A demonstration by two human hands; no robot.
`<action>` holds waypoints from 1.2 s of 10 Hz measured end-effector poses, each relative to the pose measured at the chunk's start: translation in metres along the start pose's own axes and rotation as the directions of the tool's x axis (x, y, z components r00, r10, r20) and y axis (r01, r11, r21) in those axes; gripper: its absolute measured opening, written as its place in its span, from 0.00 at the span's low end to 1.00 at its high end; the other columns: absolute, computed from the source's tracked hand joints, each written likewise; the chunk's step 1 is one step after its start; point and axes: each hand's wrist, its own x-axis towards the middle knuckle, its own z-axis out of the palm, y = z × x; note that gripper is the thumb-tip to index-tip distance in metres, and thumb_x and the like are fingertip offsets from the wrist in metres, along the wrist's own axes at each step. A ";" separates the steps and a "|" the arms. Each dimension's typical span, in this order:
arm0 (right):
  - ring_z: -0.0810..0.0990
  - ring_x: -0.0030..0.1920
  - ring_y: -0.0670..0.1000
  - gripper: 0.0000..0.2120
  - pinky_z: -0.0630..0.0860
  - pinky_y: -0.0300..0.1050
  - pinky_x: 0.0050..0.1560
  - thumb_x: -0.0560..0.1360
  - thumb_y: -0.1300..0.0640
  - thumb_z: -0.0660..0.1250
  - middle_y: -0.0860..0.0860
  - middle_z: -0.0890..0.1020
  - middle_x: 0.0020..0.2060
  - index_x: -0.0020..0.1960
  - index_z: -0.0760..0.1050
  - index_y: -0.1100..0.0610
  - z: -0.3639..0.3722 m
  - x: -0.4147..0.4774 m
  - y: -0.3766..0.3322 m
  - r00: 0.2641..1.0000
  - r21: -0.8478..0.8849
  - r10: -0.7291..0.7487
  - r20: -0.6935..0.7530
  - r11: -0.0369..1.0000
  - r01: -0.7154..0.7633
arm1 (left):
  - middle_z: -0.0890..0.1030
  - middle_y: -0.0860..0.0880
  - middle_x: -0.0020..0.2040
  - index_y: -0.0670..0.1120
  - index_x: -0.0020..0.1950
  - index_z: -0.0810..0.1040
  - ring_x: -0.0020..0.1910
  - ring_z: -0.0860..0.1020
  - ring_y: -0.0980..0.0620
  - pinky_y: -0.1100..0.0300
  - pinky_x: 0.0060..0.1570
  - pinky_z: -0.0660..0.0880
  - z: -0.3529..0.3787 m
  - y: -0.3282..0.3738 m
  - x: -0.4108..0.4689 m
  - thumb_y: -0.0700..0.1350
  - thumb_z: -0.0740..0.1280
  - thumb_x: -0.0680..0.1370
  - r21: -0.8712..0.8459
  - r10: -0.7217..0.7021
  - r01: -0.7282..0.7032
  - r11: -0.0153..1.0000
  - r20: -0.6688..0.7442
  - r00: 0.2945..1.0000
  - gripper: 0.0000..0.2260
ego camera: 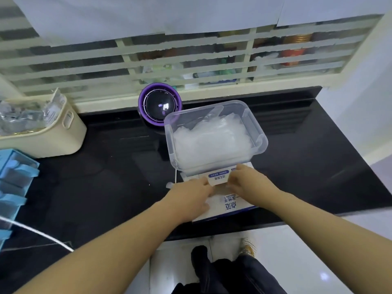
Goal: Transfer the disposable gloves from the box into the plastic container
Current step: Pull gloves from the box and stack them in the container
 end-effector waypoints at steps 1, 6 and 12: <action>0.76 0.42 0.46 0.06 0.71 0.37 0.39 0.79 0.53 0.61 0.44 0.77 0.43 0.46 0.75 0.53 -0.010 -0.004 0.001 0.997 0.383 0.078 0.016 0.920 -0.078 | 0.75 0.52 0.56 0.47 0.55 0.76 0.51 0.76 0.50 0.49 0.53 0.75 0.003 -0.005 -0.004 0.49 0.58 0.82 -0.219 -0.070 0.042 0.975 -0.123 0.990 0.10; 0.79 0.48 0.53 0.14 0.79 0.47 0.50 0.79 0.51 0.62 0.55 0.81 0.46 0.51 0.76 0.63 -0.085 -0.027 -0.023 0.925 0.948 0.331 -0.184 0.307 0.079 | 0.84 0.53 0.43 0.47 0.40 0.76 0.40 0.81 0.55 0.59 0.44 0.77 -0.057 -0.021 -0.050 0.44 0.59 0.81 -0.879 -0.411 -0.208 0.429 -0.395 0.822 0.11; 0.84 0.50 0.57 0.25 0.79 0.55 0.54 0.68 0.42 0.73 0.56 0.84 0.51 0.59 0.76 0.55 -0.083 -0.008 -0.056 0.934 0.964 0.244 0.260 -0.126 -0.236 | 0.81 0.44 0.53 0.43 0.54 0.74 0.49 0.81 0.50 0.56 0.48 0.78 -0.075 -0.027 -0.038 0.42 0.54 0.83 -0.992 -0.291 -0.121 -0.034 -0.106 0.951 0.09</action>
